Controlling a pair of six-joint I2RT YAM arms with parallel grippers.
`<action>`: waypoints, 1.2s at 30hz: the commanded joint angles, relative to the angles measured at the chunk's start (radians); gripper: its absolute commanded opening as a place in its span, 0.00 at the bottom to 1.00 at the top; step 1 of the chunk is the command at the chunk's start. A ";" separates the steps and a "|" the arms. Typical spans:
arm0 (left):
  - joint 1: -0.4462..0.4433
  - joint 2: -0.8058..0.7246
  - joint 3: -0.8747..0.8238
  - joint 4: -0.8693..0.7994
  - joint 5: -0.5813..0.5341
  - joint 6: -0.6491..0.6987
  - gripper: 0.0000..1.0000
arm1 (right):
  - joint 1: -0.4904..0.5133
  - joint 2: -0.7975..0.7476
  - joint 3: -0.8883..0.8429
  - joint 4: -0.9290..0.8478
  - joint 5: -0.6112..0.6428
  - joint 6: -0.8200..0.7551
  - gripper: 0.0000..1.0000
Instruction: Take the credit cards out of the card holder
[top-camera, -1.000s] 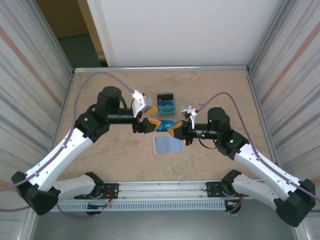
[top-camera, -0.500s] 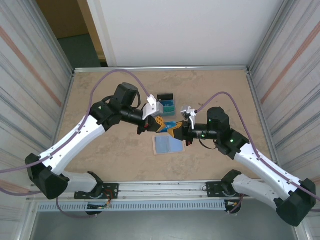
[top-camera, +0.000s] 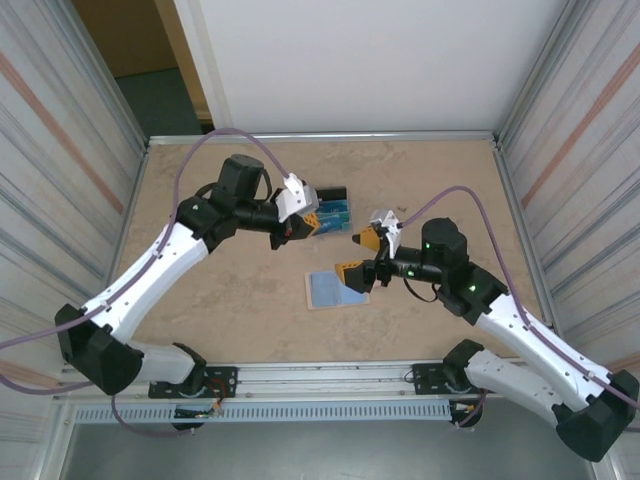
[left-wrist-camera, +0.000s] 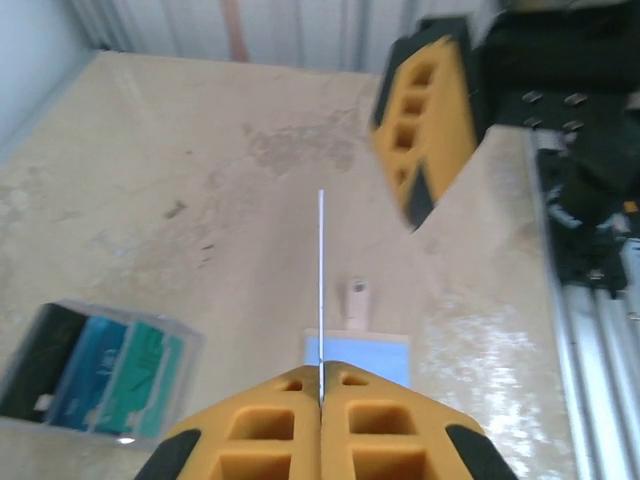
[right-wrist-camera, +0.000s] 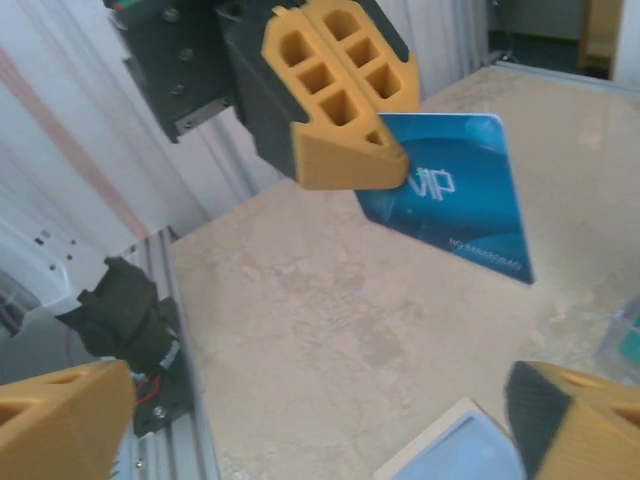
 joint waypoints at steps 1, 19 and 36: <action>0.039 0.071 0.020 0.062 -0.063 0.086 0.00 | -0.011 -0.025 0.008 -0.025 0.113 -0.001 0.99; 0.116 0.576 0.311 0.171 -0.078 0.302 0.00 | -0.112 -0.089 -0.062 -0.035 0.453 0.149 0.99; 0.116 0.738 0.379 0.229 -0.100 0.294 0.00 | -0.123 -0.092 -0.062 -0.076 0.458 0.161 0.99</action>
